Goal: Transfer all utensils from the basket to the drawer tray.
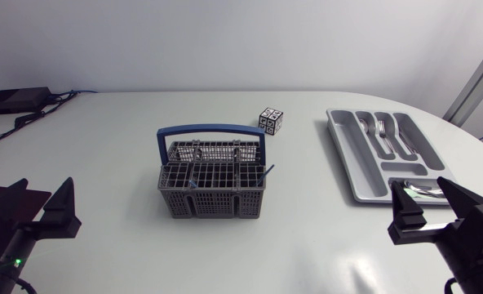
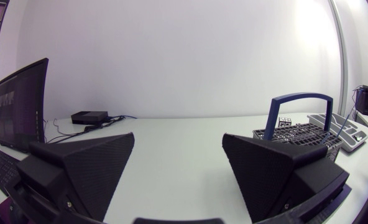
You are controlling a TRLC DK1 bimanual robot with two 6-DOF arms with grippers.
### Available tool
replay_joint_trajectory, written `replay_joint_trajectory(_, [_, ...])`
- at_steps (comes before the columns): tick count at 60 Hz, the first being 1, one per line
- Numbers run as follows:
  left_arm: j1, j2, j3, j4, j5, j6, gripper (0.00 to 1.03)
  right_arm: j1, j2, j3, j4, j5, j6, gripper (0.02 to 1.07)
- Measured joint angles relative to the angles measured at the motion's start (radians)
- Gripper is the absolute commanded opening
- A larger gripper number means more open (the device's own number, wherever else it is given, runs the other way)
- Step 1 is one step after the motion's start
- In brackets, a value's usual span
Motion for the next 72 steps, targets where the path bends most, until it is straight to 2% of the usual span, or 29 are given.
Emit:
replay_joint_trajectory(48, [0.002, 0.000, 0.009, -0.016, 0.000, -0.011, 0.97, 0.008, 0.000, 0.001, -0.001, 0.000, 0.000, 1.02])
replay_joint_trajectory(59, [0.003, 0.040, 0.090, -0.061, -0.002, -0.026, 0.97, 0.020, 0.006, 0.029, -0.015, 0.000, 0.000, 1.02])
replay_joint_trajectory(72, [-0.006, 0.243, 0.260, -0.092, -0.004, -0.080, 0.97, 0.046, 0.143, 0.130, -0.011, 0.002, 0.000, 1.02])
